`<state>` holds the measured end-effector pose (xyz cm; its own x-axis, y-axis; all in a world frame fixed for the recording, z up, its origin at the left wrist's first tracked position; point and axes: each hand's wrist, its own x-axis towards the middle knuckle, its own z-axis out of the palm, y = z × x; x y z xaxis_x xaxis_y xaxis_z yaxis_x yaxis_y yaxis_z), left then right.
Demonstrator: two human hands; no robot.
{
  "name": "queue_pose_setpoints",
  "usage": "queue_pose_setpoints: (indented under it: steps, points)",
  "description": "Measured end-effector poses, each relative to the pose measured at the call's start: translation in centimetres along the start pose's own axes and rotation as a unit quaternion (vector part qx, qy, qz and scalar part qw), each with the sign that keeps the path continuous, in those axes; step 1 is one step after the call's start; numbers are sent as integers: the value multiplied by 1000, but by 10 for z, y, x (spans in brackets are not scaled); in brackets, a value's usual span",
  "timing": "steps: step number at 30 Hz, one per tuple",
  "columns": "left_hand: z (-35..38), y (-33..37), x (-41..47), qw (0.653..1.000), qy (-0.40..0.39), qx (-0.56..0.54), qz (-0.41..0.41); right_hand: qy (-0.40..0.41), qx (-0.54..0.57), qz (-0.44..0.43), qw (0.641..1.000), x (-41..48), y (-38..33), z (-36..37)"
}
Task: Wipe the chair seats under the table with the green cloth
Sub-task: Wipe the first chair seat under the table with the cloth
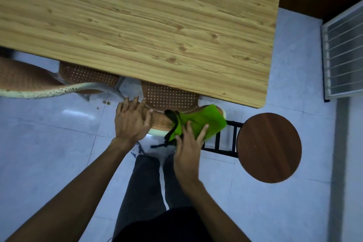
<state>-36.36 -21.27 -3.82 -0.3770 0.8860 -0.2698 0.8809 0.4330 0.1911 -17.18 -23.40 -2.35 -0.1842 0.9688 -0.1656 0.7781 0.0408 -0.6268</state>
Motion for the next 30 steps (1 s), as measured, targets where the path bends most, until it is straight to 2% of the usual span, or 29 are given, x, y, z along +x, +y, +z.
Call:
queue_pose_setpoints:
  steps: [2, 5, 7, 9, 11, 13, 16, 18, 20, 21, 23, 25, 27, 28, 29, 30]
  points:
    - [1, 0, 1, 1000, -1, -3, 0, -4, 20, 1, 1000, 3, 2, 5]
    - [2, -1, 3, 1000, -1, -3, -1, 41, 85, 61, 994, 27, 2, -12]
    - [3, -1, 2, 1000, -2, -10, -6, 73, 82, 95, 989, 49, 11, -28]
    - [4, -2, 3, 1000, 2, -20, -10, 72, 39, 103, 991, 80, 33, -44]
    - [5, -1, 4, 1000, 4, -25, -11, 1, -14, 113, 994, 121, 61, -63]
    - [5, -2, 3, 1000, 4, -28, -12, -125, -55, 111, 984, 156, 77, -80]
    - [6, -2, 1, 999, 7, -38, -16, -252, -98, 27, 963, 171, 70, -86]
    - [7, -2, 2, 999, 8, -43, -19, -272, -132, -65, 951, 163, 59, -83]
    - [6, -3, 1, 998, 9, -51, -21, -306, -117, -142, 934, 146, 45, -83]
    - [6, -3, 1, 998, 8, -55, -18, -343, -84, -157, 922, 137, 39, -84]
    - [4, -4, 0, 998, 13, -64, -13, -458, -32, -163, 873, 121, 28, -84]
    - [3, -6, 0, 997, 25, -72, -13, -533, -6, -116, 838, 118, 21, -88]
    - [4, -6, 0, 997, 33, -72, -12, -506, 18, -39, 862, 131, 17, -88]
    - [5, -6, 1, 997, 36, -71, -12, -476, -18, -32, 878, 140, 17, -85]
    - [6, -7, 2, 997, 38, -71, -10, -474, -90, -61, 874, 146, 18, -80]
    - [7, -7, 2, 997, 38, -70, -9, -492, -182, -113, 844, 149, 17, -73]
